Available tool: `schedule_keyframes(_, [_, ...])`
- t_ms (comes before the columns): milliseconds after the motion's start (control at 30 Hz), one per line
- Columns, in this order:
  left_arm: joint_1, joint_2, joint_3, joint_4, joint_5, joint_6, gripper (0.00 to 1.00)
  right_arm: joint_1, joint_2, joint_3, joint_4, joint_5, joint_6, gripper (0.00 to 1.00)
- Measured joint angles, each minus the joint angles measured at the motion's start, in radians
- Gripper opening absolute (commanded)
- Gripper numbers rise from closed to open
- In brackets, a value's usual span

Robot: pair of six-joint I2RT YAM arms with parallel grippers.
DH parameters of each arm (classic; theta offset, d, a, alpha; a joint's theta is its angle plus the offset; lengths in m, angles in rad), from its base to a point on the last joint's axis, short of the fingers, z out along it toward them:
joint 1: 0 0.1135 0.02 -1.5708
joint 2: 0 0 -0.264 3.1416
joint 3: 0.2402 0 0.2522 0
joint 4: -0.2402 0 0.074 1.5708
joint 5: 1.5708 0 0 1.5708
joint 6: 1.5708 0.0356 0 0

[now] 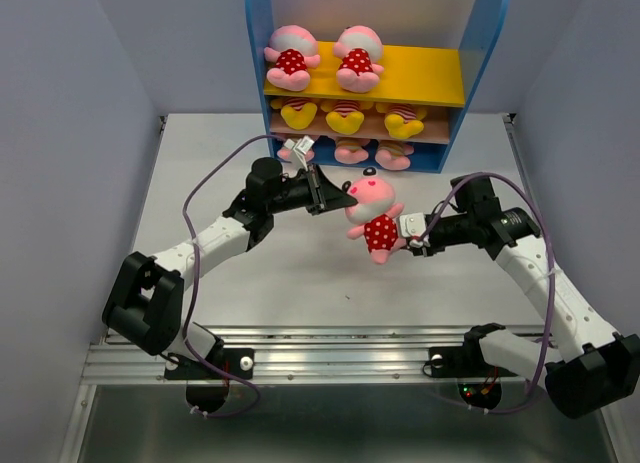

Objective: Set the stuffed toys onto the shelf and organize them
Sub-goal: Pass the stuffed toy from the left arm to the right

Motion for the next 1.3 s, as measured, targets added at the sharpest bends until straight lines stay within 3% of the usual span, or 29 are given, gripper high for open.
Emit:
schedule_keyframes(100, [0.000, 0.000, 0.000, 0.026, 0.010, -0.018, 0.00, 0.000, 0.000, 0.000, 0.025, 0.001, 0.028, 0.13])
schedule_keyframes(133, [0.000, 0.000, 0.000, 0.034, 0.013, -0.024, 0.00, 0.000, 0.000, 0.002, 0.033, 0.001, 0.044, 0.02])
schedule_keyframes(267, [0.000, 0.000, -0.002, 0.069, 0.021, -0.040, 0.00, 0.000, -0.001, 0.012, 0.054, 0.003, 0.095, 0.01])
schedule_keyframes(367, [0.002, -0.003, -0.007, 0.092, 0.021, -0.037, 0.29, 0.000, -0.002, 0.026, 0.061, 0.004, 0.149, 0.01])
schedule_keyframes(400, [0.009, -0.010, -0.012, 0.096, 0.021, -0.034, 0.49, 0.000, -0.003, 0.036, 0.063, 0.005, 0.175, 0.01])
schedule_keyframes(467, [0.024, -0.027, -0.023, 0.098, 0.018, -0.030, 0.66, 0.000, -0.008, 0.053, 0.063, 0.007, 0.214, 0.01])
schedule_keyframes(500, [0.036, -0.045, -0.030, 0.092, 0.016, -0.020, 0.70, 0.000, -0.012, 0.063, 0.063, 0.011, 0.241, 0.01])
schedule_keyframes(700, [0.148, -0.238, -0.044, -0.064, -0.052, 0.125, 0.79, 0.000, -0.029, 0.185, 0.067, 0.053, 0.354, 0.01])
schedule_keyframes(1000, [0.184, -0.561, -0.037, -0.426, -0.393, 0.537, 0.81, -0.001, 0.011, 0.411, 0.098, 0.177, 0.421, 0.01])
schedule_keyframes(1300, [0.184, -0.826, -0.248, -0.581, -0.582, 0.735, 0.84, -0.012, 0.148, 0.586, 0.170, 0.333, 0.465, 0.01])
